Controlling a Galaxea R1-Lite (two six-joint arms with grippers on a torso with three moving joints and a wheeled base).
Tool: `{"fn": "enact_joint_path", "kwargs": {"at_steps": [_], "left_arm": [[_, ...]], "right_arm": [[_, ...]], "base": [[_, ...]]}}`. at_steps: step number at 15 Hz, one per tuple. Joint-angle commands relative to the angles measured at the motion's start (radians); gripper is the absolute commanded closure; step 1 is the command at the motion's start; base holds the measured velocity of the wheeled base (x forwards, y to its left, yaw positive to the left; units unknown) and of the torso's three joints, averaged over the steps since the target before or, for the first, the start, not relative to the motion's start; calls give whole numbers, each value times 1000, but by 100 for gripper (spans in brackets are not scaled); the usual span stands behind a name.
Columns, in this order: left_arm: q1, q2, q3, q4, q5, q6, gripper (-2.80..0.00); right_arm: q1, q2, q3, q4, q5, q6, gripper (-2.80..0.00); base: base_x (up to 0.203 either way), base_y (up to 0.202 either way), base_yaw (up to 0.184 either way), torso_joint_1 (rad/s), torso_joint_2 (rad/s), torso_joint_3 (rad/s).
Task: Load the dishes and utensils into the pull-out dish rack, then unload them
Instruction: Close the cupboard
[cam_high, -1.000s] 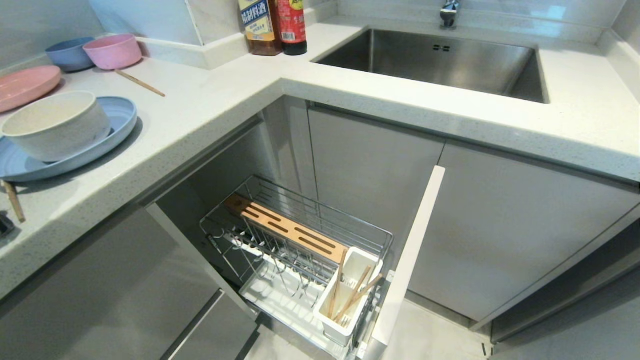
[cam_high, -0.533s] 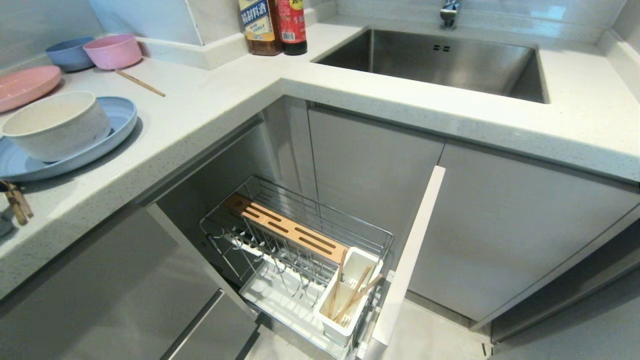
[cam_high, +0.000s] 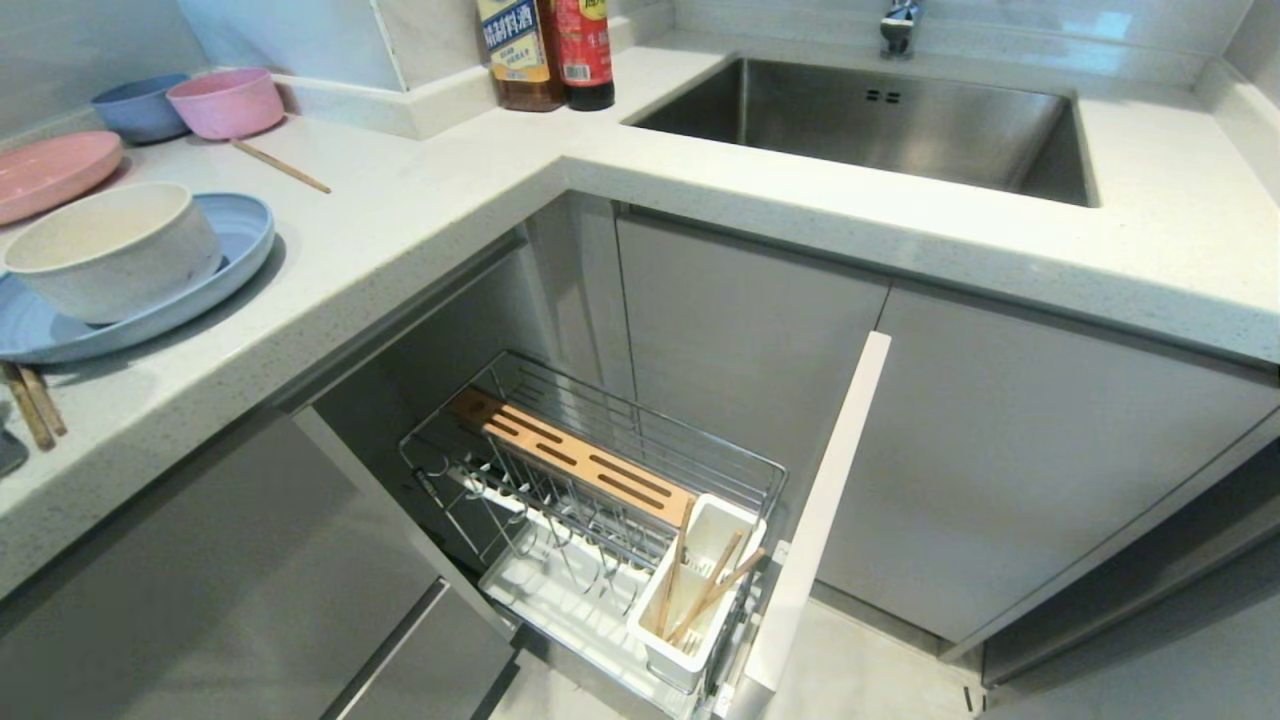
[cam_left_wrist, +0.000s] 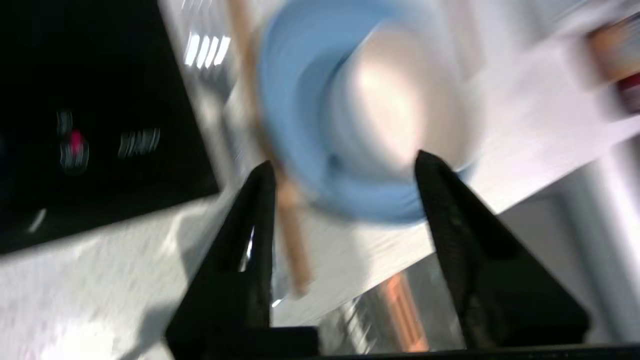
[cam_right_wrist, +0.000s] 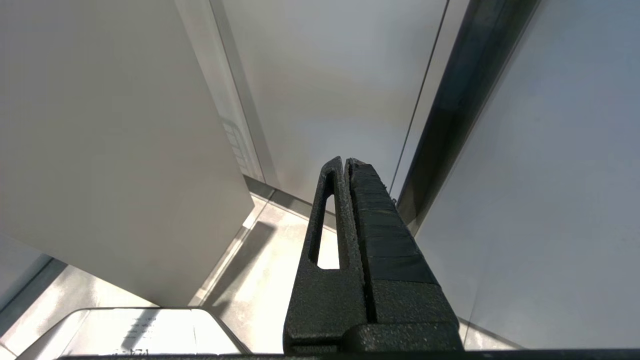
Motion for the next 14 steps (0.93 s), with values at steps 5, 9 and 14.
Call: {"fn": "enact_joint_path", "kwargs": {"at_steps": [5, 9, 14], "left_arm": [[-6, -59, -281, -245, -37, 31, 0], [-221, -60, -273, -385, -96, -41, 0], [-617, -30, -190, -380, -349, -100, 0]], "right_arm": [[0, 0, 2, 0, 0, 0, 0], [0, 0, 2, 0, 0, 0, 0], [0, 0, 2, 0, 0, 0, 0]], "base": [[0, 0, 0, 0, 0, 0], [0, 0, 0, 0, 0, 0], [0, 0, 0, 0, 0, 0]]}}
